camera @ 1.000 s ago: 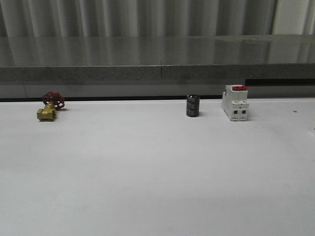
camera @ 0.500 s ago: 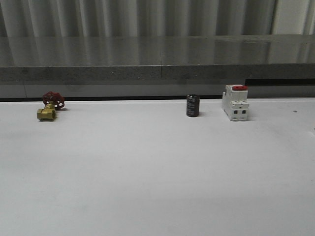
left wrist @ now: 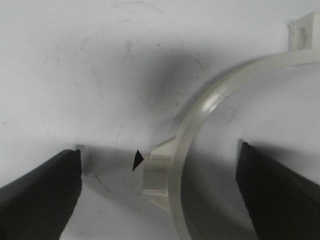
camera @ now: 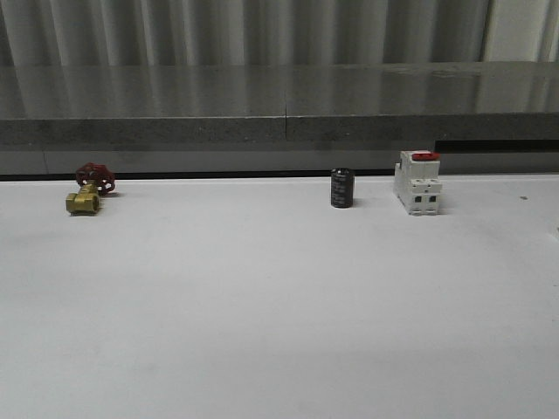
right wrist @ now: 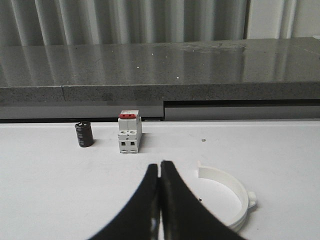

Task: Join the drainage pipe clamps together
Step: 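Close the left gripper on the end tab of the white half-ring, then lift the half-ring with the left gripper and carry it toward the table center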

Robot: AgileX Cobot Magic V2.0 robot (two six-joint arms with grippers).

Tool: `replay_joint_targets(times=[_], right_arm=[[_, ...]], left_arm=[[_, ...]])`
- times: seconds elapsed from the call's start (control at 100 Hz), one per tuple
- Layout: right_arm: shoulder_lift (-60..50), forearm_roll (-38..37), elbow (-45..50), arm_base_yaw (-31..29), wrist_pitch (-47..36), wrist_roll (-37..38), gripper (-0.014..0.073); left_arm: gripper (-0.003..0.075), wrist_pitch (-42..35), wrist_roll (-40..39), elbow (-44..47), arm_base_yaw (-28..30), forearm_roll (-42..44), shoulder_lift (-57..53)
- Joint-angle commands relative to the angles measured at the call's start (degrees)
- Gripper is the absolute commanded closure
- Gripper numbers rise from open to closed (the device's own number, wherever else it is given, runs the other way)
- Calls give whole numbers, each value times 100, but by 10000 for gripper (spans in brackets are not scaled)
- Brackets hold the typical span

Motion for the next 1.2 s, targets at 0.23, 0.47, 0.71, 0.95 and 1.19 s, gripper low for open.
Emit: replay_joint_targets(times=[0.23, 0.47, 0.71, 0.95, 1.19], right_arm=[[-82, 31, -93, -25, -478, -15, 659], [-82, 31, -93, -25, -478, -15, 659], [-82, 31, -93, -25, -478, -15, 659], [-82, 31, -93, -25, -478, -15, 659], [-82, 31, -93, -25, -478, -15, 659]], left_arm=[[472, -175, 2, -127, 10, 0, -167], [741, 9, 2, -127, 10, -247, -447], [741, 573, -9, -127, -287, -579, -1101], [741, 899, -980, -127, -1339, -611, -1651], [741, 371, -1861, -92, -2883, -460, -1621]])
